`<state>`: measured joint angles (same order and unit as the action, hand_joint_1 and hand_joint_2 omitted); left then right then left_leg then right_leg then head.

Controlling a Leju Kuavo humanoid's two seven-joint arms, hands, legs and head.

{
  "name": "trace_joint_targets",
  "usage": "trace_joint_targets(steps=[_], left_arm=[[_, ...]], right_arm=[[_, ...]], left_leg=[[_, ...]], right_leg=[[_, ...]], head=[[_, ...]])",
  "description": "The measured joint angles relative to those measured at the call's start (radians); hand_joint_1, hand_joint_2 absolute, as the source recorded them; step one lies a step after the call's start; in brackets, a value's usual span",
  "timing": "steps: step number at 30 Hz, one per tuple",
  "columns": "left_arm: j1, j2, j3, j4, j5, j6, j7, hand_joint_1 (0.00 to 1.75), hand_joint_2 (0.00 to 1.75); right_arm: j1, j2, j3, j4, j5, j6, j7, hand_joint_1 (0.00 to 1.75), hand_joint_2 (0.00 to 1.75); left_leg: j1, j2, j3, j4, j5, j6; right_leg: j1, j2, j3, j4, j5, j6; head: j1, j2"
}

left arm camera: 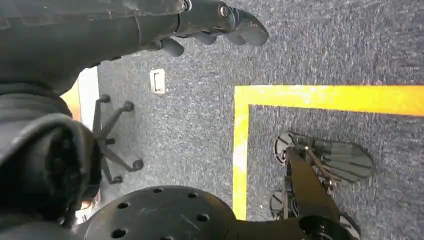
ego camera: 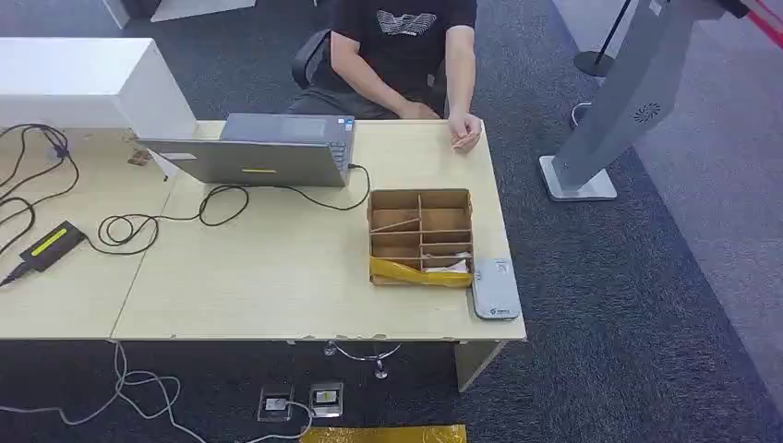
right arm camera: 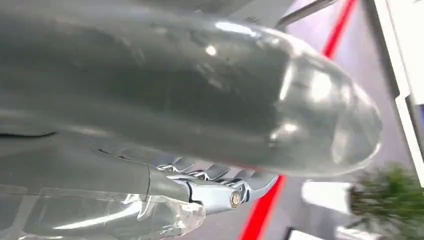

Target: Pass the card to the sensor for recognition and then transmit it.

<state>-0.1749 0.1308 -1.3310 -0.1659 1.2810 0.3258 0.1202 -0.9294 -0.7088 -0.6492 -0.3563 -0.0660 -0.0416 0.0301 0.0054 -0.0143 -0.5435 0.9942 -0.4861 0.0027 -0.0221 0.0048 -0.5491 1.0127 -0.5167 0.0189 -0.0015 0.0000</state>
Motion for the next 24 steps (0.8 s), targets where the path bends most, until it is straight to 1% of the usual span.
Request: trace_joint_targets(steps=[4, 9, 13, 16, 20, 21, 24], left_arm=[[0.001, 0.0, 0.0, 0.0, 0.0, 0.001, 0.0, 0.0, 0.0], [0.001, 0.0, 0.0, 0.0, 0.0, 0.0, 0.0, 0.0, 0.0], [0.001, 0.0, 0.0, 0.0, -0.001, 0.0, 0.006, 0.0, 0.0], [0.001, 0.0, 0.0, 0.0, -0.004, 0.0, 0.011, 0.0, 0.0], [0.001, 0.0, 0.0, 0.0, -0.011, -0.003, 0.015, 0.0, 0.0], [0.001, 0.0, 0.0, 0.0, -0.015, -0.003, 0.017, 0.0, 0.0], [0.001, 0.0, 0.0, 0.0, -0.022, -0.003, 0.021, 0.0, 0.0]], right_arm=[[-0.031, -0.001, 0.037, -0.025, -0.043, -0.001, -0.003, 0.0, 0.0], [-0.046, -0.001, 0.075, -0.045, -0.062, -0.002, -0.012, 0.0, 0.0], [-0.078, -0.001, 0.106, -0.057, -0.073, -0.035, -0.014, 0.0, 0.0], [-0.128, -0.001, 0.14, -0.067, -0.081, -0.07, -0.024, 0.0, 0.0], [-0.2, -0.005, 0.196, -0.079, -0.125, -0.092, -0.027, 0.0, 0.0], [-0.215, -0.006, 0.212, -0.083, -0.142, -0.101, -0.032, 0.0, 1.75], [-0.243, -0.006, 0.258, -0.1, -0.192, -0.11, -0.035, 0.0, 1.75]], left_leg=[[0.0, -0.001, -0.001, 0.0, 0.0, 0.0], [0.0, -0.001, 0.0, 0.0, 0.0, 0.0], [0.0, -0.001, 0.0, 0.0, 0.0, 0.0], [0.0, -0.001, 0.0, 0.0, 0.0, 0.0], [0.0, -0.001, 0.0, 0.0, 0.0, 0.0], [0.0, -0.001, -0.001, 0.0, 0.0, 0.0], [0.0, -0.001, -0.001, 0.0, 0.0, 0.0]], right_leg=[[0.0, -0.001, 0.0, 0.0, 0.0, 0.0], [0.0, -0.001, 0.0, 0.0, 0.0, 0.0], [0.0, -0.001, 0.0, 0.0, 0.0, 0.0], [0.0, 0.0, 0.0, 0.0, 0.0, 0.0], [0.0, -0.001, 0.0, 0.0, 0.0, 0.0], [0.0, -0.001, 0.0, 0.0, 0.0, 0.0], [0.0, -0.002, 0.0, 0.0, 0.0, 0.0]], head=[[0.0, 0.0], [0.0, 0.0], [0.0, 0.0], [0.0, 0.0], [0.0, 0.0], [0.0, 0.0], [0.0, 0.0]])
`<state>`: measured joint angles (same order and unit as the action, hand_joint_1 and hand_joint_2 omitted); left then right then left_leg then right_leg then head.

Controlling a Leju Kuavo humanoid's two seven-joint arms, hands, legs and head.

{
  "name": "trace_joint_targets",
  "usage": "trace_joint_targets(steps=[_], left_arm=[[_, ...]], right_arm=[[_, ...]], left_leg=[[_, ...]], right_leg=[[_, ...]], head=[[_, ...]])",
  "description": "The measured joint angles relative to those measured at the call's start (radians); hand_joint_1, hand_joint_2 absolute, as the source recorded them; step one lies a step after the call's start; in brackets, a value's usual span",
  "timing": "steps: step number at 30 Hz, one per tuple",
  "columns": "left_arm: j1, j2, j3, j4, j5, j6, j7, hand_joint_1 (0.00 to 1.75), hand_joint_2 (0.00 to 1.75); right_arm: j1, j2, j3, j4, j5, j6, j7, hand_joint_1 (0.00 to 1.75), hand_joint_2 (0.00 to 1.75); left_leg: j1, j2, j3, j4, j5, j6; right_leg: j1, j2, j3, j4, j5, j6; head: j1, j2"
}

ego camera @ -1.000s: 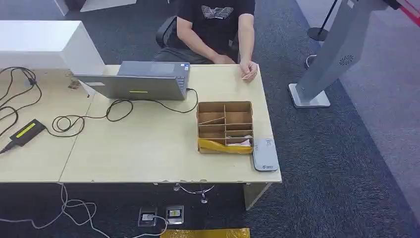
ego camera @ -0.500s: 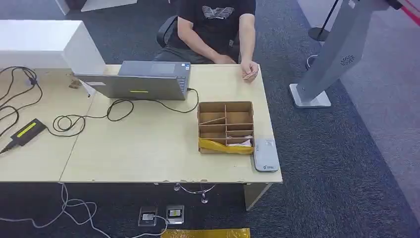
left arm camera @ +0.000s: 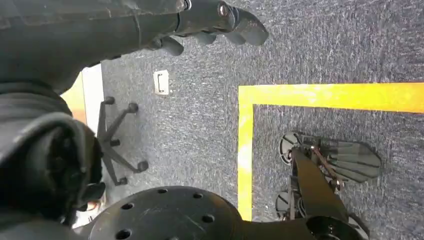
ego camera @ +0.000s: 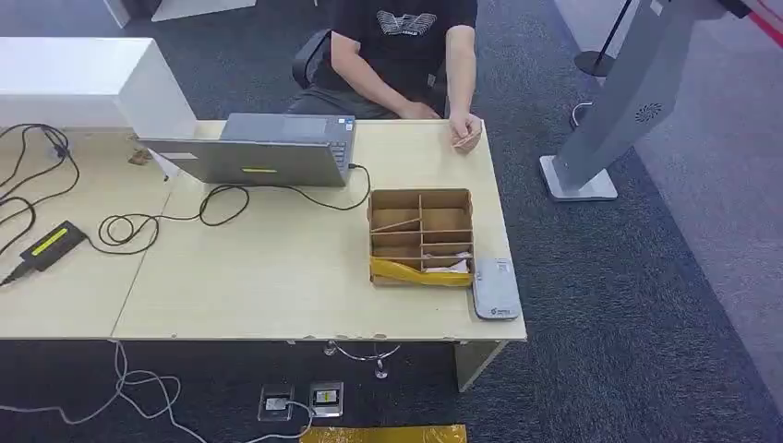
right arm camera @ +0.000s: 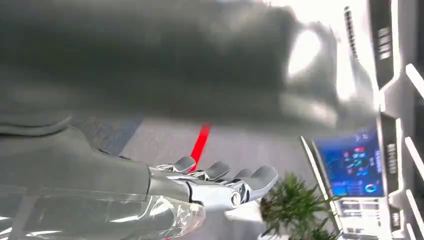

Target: Pass the card to the sensor for recognition and then transmit it.

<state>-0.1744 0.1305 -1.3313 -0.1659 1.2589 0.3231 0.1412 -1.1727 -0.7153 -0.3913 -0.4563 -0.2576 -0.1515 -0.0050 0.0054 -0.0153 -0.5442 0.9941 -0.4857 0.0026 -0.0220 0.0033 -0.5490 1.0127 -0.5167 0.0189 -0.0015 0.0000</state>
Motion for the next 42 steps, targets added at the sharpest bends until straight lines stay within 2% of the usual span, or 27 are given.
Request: trace_joint_targets(steps=[7, 9, 10, 11, 13, 15, 19, 21, 25, 35, 42], left_arm=[[0.0, 0.001, 0.0, 0.0, -0.001, -0.001, 0.002, 0.0, 0.0], [0.0, 0.007, 0.0, 0.0, -0.002, -0.016, -0.007, 0.0, 0.0], [0.001, 0.012, 0.0, 0.0, -0.003, -0.037, -0.024, 0.0, 0.0], [0.001, 0.019, 0.0, 0.0, 0.002, -0.062, -0.045, 0.0, 0.0], [-0.001, 0.033, 0.0, 0.0, 0.008, -0.102, -0.071, 0.0, 0.0], [-0.006, 0.04, 0.0, 0.0, 0.004, -0.126, -0.084, 0.0, 0.0], [-0.001, 0.051, -0.002, 0.0, -0.017, -0.118, -0.087, 0.0, 0.0], [-0.001, 0.057, -0.003, 0.0, -0.027, -0.119, -0.087, 0.0, 0.0], [-0.001, 0.063, -0.01, 0.0, -0.048, -0.128, -0.098, 0.0, 0.0], [-0.001, 0.076, -0.038, 0.0, -0.072, -0.14, -0.117, 0.0, 0.0], [-0.001, 0.076, -0.05, 0.0, -0.073, -0.14, -0.117, 0.0, 0.0]], right_arm=[[-0.022, 0.002, 0.149, -0.069, -0.167, -0.021, 0.043, 0.0, 1.75], [-0.026, 0.005, 0.203, -0.097, -0.143, 0.062, 0.001, 0.0, 1.75], [-0.032, 0.004, 0.243, -0.112, -0.046, 0.174, -0.079, 0.0, 1.75], [-0.042, 0.005, 0.306, -0.128, 0.106, 0.301, -0.157, 0.0, 1.75], [-0.066, 0.01, 0.458, -0.14, 0.353, 0.427, -0.214, 0.0, 1.75], [-0.049, 0.019, 0.552, -0.143, 0.431, 0.405, -0.225, 0.0, 1.75], [-0.019, 0.031, 0.686, -0.161, 0.527, 0.366, -0.247, 0.0, 1.75], [0.01, 0.036, 0.744, -0.179, 0.624, 0.352, -0.241, 0.0, 1.75], [0.066, 0.042, 0.807, -0.222, 0.741, 0.343, -0.215, 0.0, 1.75], [0.191, 0.047, 0.872, -0.278, 0.941, 0.321, -0.218, 0.0, 1.75], [0.216, 0.05, 0.887, -0.285, 0.959, 0.317, -0.219, 0.0, 1.75]], left_leg=[[0.0, 0.0, 0.0, 0.0, 0.0, 0.0], [0.0, 0.0, 0.0, 0.0, 0.0, 0.0], [0.0, 0.0, -0.001, 0.0, 0.0, 0.0], [0.0, 0.001, -0.001, 0.0, 0.0, 0.0], [0.003, 0.006, 0.003, 0.0, 0.0, -0.001], [0.005, 0.002, 0.001, 0.001, 0.0, -0.001], [0.005, -0.006, -0.003, 0.001, 0.004, -0.002], [0.005, -0.006, -0.003, 0.001, 0.004, -0.002], [0.005, -0.005, -0.003, 0.001, 0.004, -0.002], [0.005, -0.005, -0.003, 0.001, 0.004, -0.003], [0.005, -0.005, -0.004, 0.001, 0.004, -0.003]], right_leg=[[0.0, 0.0, 0.0, 0.0, 0.0, 0.0], [0.0, -0.001, 0.0, 0.0, 0.0, 0.0], [-0.001, -0.001, 0.0, 0.001, 0.0, 0.0], [-0.001, 0.001, -0.001, 0.002, 0.0, 0.0], [0.003, 0.006, 0.001, 0.002, 0.0, -0.001], [0.005, 0.002, 0.001, 0.001, 0.0, -0.001], [0.005, -0.005, -0.001, 0.002, 0.001, -0.001], [0.005, -0.005, -0.001, 0.002, 0.001, -0.001], [0.005, -0.004, -0.001, 0.002, 0.001, -0.001], [0.005, -0.004, -0.002, 0.002, 0.001, -0.001], [0.005, -0.004, -0.002, 0.002, 0.001, -0.001]], head=[[0.0, 0.0], [0.0, 0.0], [0.0, 0.0], [0.0, 0.0], [0.0, 0.0], [0.003, 0.0], [0.003, 0.0], [0.003, 0.0], [0.002, 0.0], [0.003, 0.0], [0.003, 0.0]])
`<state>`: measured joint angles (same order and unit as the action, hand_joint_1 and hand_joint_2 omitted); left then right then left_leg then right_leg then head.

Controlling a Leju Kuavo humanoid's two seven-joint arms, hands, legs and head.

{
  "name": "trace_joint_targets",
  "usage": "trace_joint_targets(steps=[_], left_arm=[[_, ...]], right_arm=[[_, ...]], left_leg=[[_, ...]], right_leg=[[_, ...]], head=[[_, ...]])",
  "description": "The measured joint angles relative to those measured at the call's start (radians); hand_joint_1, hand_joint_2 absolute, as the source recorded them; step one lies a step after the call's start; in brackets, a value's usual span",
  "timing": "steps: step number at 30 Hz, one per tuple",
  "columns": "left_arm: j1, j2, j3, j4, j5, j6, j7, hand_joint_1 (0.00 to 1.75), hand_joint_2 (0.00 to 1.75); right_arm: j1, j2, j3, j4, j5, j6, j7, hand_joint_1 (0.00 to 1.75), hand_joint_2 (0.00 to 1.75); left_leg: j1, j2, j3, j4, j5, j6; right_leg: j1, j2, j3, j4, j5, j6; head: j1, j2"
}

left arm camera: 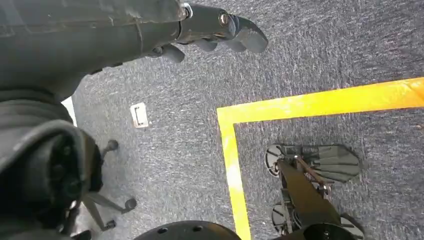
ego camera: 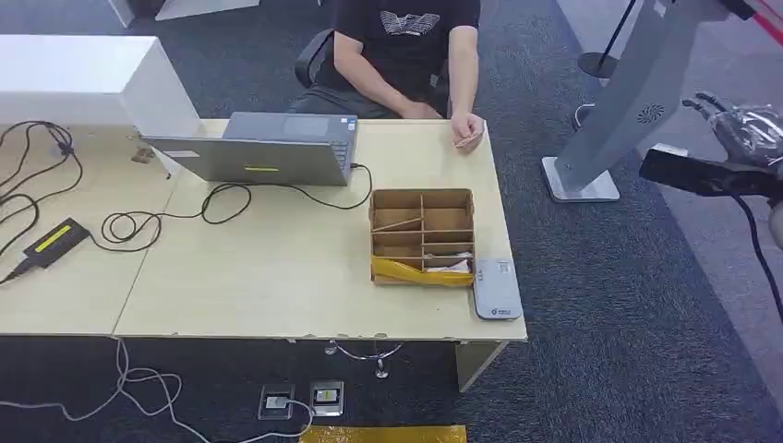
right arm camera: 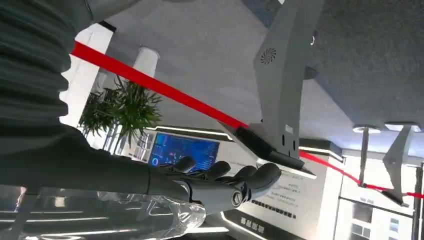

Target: Pass the card to the sensor for recognition and then transmit it.

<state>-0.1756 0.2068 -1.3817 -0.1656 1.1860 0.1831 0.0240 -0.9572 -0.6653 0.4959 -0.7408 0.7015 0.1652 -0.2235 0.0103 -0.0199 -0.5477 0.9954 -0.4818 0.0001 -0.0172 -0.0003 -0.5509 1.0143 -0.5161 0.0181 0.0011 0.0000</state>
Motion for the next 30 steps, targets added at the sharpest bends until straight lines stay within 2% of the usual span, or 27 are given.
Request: trace_joint_targets(steps=[10, 23, 25, 27, 30], left_arm=[[0.0, 0.002, -0.002, 0.0, -0.003, -0.004, -0.003, 0.0, 0.0], [-0.001, -0.004, -0.018, 0.0, 0.0, 0.002, -0.01, 0.0, 0.0], [-0.001, -0.005, -0.019, 0.0, -0.003, 0.002, -0.012, 0.0, 0.0], [0.0, -0.007, -0.021, 0.0, -0.005, 0.003, -0.012, 0.0, 0.0], [-0.003, -0.012, -0.024, 0.0, -0.01, 0.008, -0.013, 0.0, 0.0]], right_arm=[[0.006, 0.001, 0.014, -0.001, 0.038, 0.0, -0.008, 0.0, 1.75], [0.007, 0.034, 0.015, 0.012, 0.116, -0.014, -0.043, 0.0, 1.75], [0.007, 0.042, 0.015, 0.021, 0.127, -0.032, -0.056, 0.0, 1.75], [0.014, 0.058, 0.014, 0.03, 0.122, -0.105, -0.089, 0.0, 1.75], [0.028, 0.097, 0.013, 0.047, 0.122, -0.189, -0.101, 0.0, 1.75]], left_leg=[[0.0, 0.0, 0.0, 0.0, 0.0, 0.0], [0.0, 0.0, -0.001, 0.0, 0.0, 0.0], [0.0, 0.0, -0.002, 0.0, 0.0, 0.0], [0.0, 0.001, -0.002, 0.0, 0.0, 0.0], [0.0, 0.002, -0.001, 0.0, 0.0, 0.0]], right_leg=[[0.0, 0.0, 0.0, 0.0, 0.0, 0.0], [0.0, 0.0, -0.001, 0.0, 0.0, 0.0], [0.0, 0.0, -0.001, 0.0, 0.0, 0.0], [0.0, 0.0, -0.002, 0.0, 0.0, 0.0], [0.0, 0.002, -0.002, 0.0, 0.0, 0.0]], head=[[0.0, 0.0], [0.0, 0.0], [0.0, 0.0], [0.0, 0.0], [0.0, 0.0]])
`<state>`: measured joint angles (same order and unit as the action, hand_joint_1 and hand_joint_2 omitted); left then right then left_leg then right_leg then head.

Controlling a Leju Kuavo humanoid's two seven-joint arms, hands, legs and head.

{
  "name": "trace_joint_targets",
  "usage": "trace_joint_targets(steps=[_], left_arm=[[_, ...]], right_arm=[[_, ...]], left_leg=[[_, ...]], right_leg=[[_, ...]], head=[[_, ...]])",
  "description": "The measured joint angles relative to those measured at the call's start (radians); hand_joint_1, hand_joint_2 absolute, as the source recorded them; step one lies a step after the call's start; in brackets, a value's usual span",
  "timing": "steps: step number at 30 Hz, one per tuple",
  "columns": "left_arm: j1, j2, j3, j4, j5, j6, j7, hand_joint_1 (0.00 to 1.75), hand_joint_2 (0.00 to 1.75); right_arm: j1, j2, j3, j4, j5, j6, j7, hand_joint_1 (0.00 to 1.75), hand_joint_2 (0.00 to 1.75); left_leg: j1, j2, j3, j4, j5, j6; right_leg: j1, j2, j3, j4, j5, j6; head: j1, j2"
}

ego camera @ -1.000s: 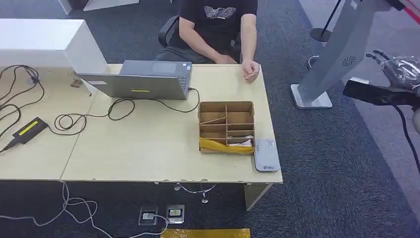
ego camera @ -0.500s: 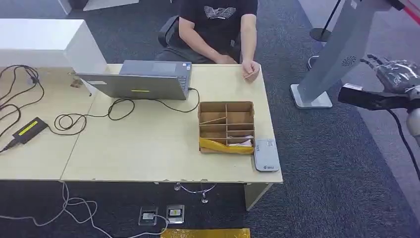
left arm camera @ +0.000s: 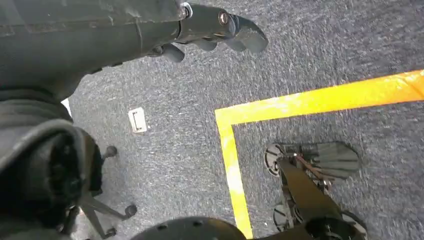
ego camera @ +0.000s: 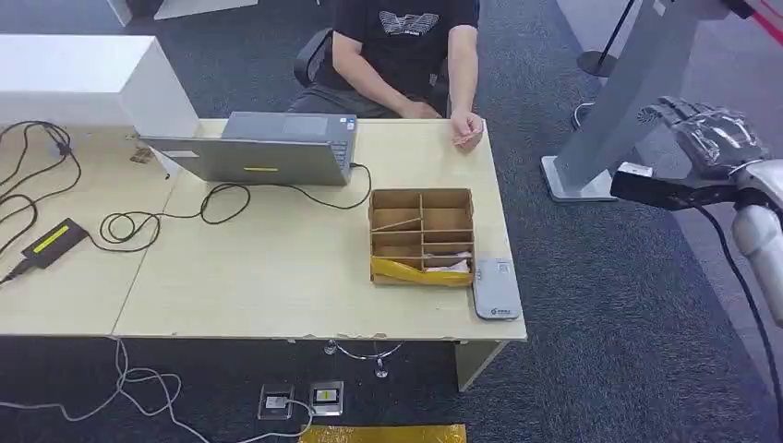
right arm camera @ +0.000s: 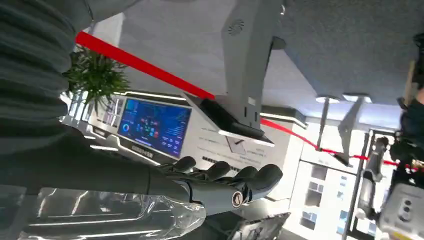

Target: Pass the card to the sensor for recognition and then transmit it.

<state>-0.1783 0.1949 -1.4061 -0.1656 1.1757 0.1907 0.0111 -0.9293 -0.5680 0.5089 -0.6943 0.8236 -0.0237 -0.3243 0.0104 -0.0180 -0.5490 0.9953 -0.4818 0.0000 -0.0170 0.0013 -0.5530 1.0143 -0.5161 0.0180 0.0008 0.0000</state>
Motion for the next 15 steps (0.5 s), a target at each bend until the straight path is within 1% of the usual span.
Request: trace_joint_targets(steps=[6, 12, 15], left_arm=[[0.001, -0.007, -0.001, 0.0, -0.006, 0.008, 0.0, 0.0, 0.0], [-0.001, -0.008, -0.005, 0.0, -0.027, -0.006, -0.01, 0.0, 0.0], [-0.001, -0.01, -0.01, 0.0, -0.035, -0.007, -0.015, 0.0, 0.0]], right_arm=[[0.022, 0.05, -0.016, 0.026, -0.014, -0.046, -0.013, 0.0, 1.75], [0.054, 0.116, -0.033, 0.038, -0.04, -0.111, 0.011, 0.0, 1.75], [0.07, 0.143, -0.04, 0.039, -0.046, -0.132, 0.012, 0.0, 1.75]], left_leg=[[0.0, -0.001, -0.001, 0.0, 0.0, 0.0], [0.0, 0.0, 0.0, 0.0, 0.0, 0.0], [0.0, 0.0, -0.001, 0.0, 0.0, 0.0]], right_leg=[[0.0, -0.001, 0.0, 0.0, 0.0, 0.0], [0.0, 0.0, 0.0, 0.0, 0.0, 0.0], [0.0, 0.0, 0.0, 0.0, 0.0, 0.0]], head=[[0.0, 0.0], [0.0, 0.0], [0.0, 0.0]])
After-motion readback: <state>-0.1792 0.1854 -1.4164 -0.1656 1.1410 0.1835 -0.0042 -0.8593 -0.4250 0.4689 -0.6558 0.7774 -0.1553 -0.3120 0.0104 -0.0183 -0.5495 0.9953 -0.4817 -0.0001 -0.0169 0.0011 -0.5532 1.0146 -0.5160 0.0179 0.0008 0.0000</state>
